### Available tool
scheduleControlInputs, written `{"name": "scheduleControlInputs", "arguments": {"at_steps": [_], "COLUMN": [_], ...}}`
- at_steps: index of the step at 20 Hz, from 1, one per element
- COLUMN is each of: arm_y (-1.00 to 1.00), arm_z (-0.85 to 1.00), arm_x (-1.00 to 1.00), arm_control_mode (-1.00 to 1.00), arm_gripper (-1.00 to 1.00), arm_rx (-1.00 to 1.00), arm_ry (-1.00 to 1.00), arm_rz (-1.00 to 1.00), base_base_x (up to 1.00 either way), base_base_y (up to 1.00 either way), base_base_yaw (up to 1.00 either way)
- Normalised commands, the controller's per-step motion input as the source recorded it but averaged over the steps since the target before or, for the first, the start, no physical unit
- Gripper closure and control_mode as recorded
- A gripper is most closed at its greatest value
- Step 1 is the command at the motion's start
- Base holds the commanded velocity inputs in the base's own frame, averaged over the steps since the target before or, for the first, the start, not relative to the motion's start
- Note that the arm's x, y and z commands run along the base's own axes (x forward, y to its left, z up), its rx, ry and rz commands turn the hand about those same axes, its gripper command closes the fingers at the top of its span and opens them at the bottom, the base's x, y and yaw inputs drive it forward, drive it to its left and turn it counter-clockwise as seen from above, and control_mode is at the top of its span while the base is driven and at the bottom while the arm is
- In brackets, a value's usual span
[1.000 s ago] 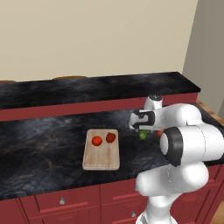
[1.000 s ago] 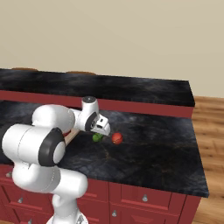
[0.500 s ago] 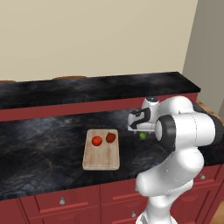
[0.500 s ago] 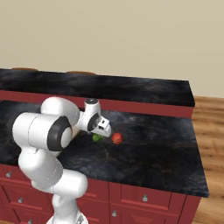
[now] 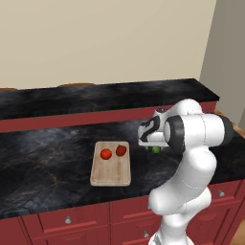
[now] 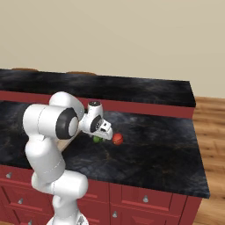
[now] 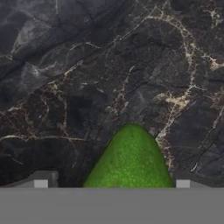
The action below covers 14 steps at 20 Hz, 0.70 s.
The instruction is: Place the avocado, onion, tomato, and bell pepper on the cutting board.
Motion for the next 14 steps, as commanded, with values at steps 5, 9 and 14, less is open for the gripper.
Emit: {"name": "scheduleControlInputs", "arguments": {"at_steps": [5,9,14], "arm_y": [0.0,0.0,0.24], "arm_z": [-0.11,0.31,0.54], "arm_x": [-0.01,-0.24,-0.54], "arm_control_mode": [-1.0,-1.0,-1.0], "arm_gripper": [1.0,1.0,1.0], "arm_rx": [0.0,0.06,0.06], "arm_ry": [0.03,-0.02,-0.09], "arm_rz": [0.0,0.0,0.0], "base_base_x": [0.0,0.0,0.0], "base_base_y": [0.0,0.0,0.0], "base_base_yaw": [0.0,0.0,0.0]}}
